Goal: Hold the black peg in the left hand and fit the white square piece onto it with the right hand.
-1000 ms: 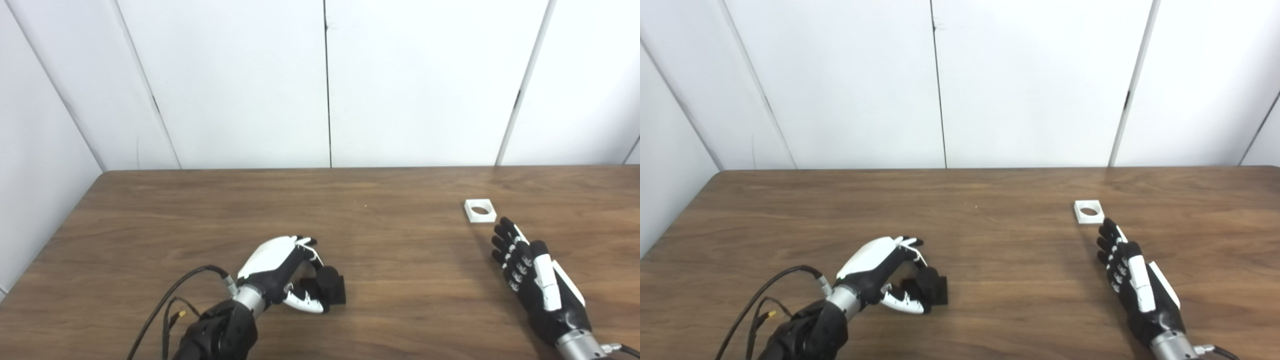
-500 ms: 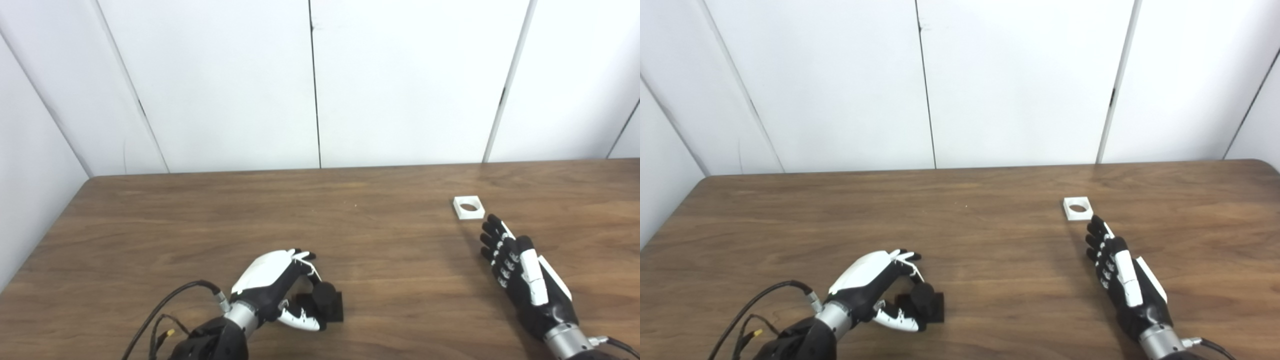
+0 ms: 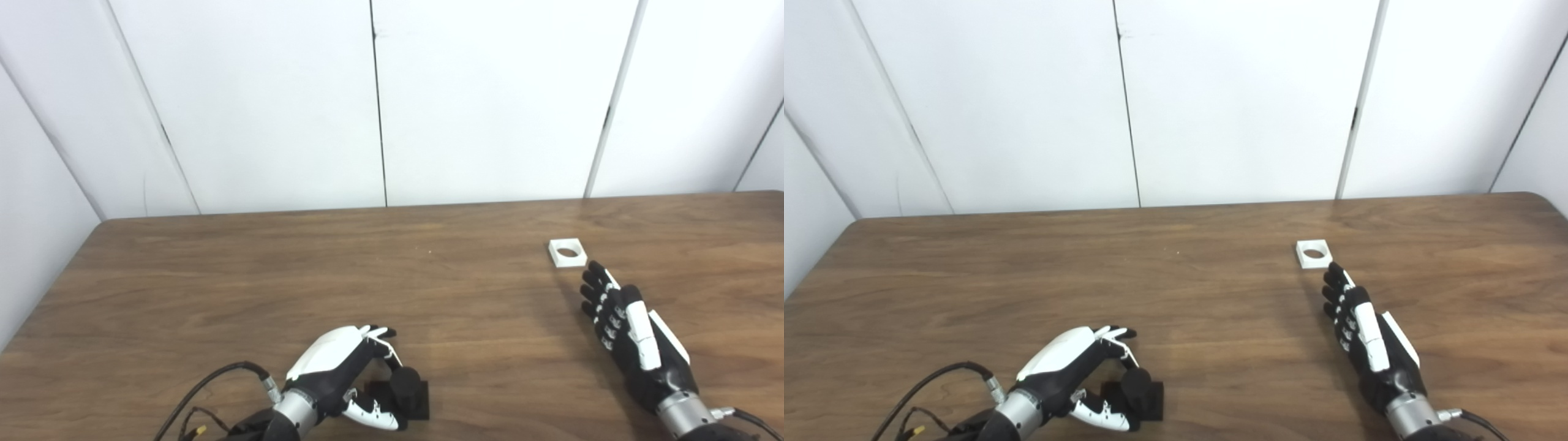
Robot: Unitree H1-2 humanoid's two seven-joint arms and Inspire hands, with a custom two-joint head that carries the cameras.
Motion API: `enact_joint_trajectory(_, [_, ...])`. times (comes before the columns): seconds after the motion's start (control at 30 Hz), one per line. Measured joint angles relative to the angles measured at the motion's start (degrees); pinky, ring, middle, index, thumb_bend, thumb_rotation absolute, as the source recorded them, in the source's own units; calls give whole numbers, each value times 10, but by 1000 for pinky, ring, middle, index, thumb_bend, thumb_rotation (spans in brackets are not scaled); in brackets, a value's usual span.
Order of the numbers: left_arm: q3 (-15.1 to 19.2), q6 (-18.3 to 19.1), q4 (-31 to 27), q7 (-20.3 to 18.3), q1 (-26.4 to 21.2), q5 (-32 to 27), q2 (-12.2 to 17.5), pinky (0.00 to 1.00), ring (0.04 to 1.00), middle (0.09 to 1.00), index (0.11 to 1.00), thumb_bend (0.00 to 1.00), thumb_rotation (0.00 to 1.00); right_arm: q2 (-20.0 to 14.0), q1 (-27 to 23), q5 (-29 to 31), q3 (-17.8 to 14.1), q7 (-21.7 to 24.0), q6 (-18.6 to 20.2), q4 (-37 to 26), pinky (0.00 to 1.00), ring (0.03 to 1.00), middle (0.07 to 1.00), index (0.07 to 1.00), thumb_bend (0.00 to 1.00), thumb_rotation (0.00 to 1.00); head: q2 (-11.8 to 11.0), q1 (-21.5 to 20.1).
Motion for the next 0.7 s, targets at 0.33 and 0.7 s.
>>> enact_joint_trajectory(0.33, [-12, -12, 14, 30, 1, 2, -9, 1000, 1000, 954, 498, 492, 85, -2, 0, 0, 0, 0, 5, -2, 1000, 1000, 1000, 1000, 666, 1000, 19, 7])
enact_joint_trajectory(0.7, [-14, -19, 15, 34, 1, 6, -8, 1000, 1000, 953, 498, 493, 85, -2, -1, 1, 0, 0, 12, -6, 1000, 1000, 1000, 1000, 668, 1000, 38, 13])
